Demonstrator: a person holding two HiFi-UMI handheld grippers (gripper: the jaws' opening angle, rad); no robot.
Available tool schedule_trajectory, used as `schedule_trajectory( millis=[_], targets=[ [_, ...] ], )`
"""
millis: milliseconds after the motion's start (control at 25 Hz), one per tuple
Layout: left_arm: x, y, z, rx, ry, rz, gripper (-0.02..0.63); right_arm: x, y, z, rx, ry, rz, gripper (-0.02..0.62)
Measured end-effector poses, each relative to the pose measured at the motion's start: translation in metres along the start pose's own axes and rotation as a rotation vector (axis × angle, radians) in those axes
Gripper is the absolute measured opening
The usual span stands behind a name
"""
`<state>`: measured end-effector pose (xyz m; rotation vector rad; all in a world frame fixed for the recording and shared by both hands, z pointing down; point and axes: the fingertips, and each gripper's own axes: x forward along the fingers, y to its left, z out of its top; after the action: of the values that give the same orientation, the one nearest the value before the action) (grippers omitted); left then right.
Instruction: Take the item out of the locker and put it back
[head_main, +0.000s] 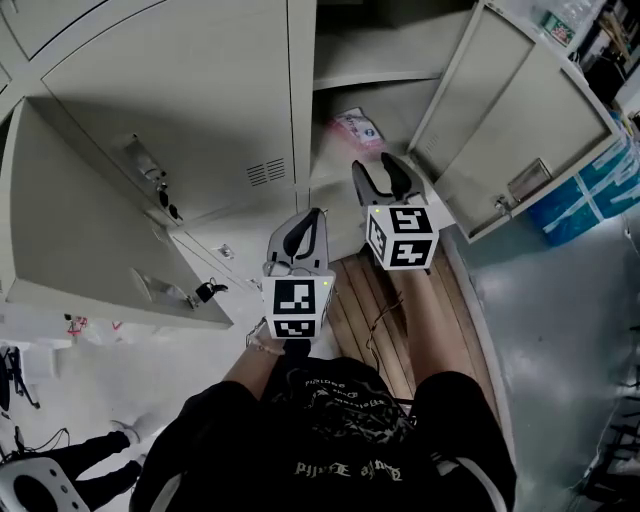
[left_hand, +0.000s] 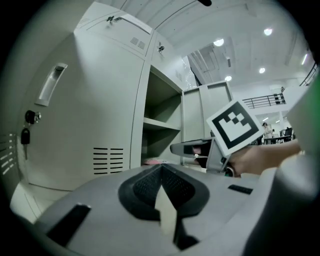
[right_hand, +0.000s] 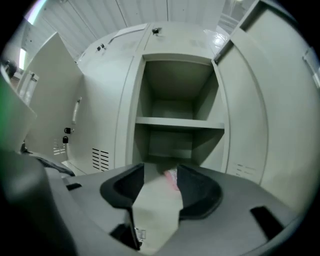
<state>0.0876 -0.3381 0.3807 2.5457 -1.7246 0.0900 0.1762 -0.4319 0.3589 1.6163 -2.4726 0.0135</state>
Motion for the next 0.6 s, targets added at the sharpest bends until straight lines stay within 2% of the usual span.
schedule_trajectory(
  millis=[440, 600],
  targets=[
    [-0.062, -0.034, 0.0, 0.022, -0.034, -0.014, 0.008, -0.103, 0.023, 0.002, 0.004, -0.066, -0.041, 0.199],
    [-0.083, -0.042, -0.002, 0.015, -0.044, -0.021, 0.008, -0.137, 0.027, -0.003, 0.05, -0.089, -0.064, 0.198]
  ],
)
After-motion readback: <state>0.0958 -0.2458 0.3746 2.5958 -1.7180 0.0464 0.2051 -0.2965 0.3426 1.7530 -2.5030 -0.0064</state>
